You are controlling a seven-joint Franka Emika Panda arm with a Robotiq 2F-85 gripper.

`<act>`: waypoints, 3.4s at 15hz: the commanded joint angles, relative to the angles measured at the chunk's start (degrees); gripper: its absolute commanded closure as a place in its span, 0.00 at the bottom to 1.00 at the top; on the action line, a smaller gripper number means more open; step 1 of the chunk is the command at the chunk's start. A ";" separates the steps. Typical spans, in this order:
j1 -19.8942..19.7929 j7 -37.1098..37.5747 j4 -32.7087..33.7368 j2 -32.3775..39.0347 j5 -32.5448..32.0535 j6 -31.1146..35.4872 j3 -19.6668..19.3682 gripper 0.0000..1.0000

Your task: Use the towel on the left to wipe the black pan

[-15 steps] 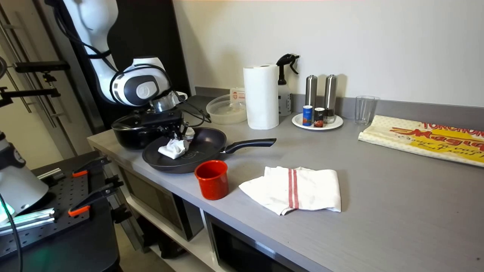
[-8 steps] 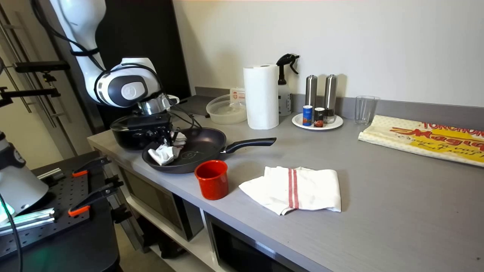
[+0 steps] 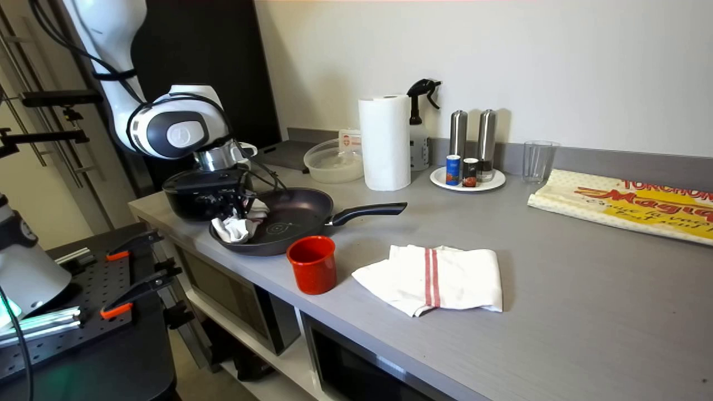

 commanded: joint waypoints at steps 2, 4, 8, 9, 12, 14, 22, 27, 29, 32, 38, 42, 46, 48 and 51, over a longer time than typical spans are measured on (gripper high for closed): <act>-1.98 0.46 1.52 2.20 -1.28 0.01 3.93 0.96; -2.33 0.45 2.11 2.82 -1.37 1.04 4.52 0.96; -2.39 0.67 3.65 4.13 -1.62 3.81 4.21 0.96; -2.86 0.55 4.11 4.71 -1.73 4.80 4.54 0.96; -2.67 0.81 5.48 6.44 -2.51 9.20 3.88 0.96; -3.72 1.07 6.31 7.77 -3.50 11.09 4.59 0.96; -6.74 1.50 5.96 10.00 -9.39 15.71 5.67 0.96; -12.03 0.57 2.58 7.70 -11.17 13.91 9.48 0.96; -12.24 2.22 1.45 6.60 -12.62 14.71 8.57 0.96; -13.92 2.46 -0.24 4.71 -12.96 15.46 8.40 0.96; -17.11 1.49 -2.44 1.40 -11.57 15.85 8.57 0.96; -17.55 1.35 -2.68 0.93 -11.50 14.81 8.93 0.96; -17.70 1.17 -2.56 1.59 -11.89 14.16 9.68 0.96; -17.56 1.09 -2.51 1.98 -11.88 13.71 10.07 0.96; -17.32 0.96 -2.53 2.48 -11.86 13.14 10.75 0.96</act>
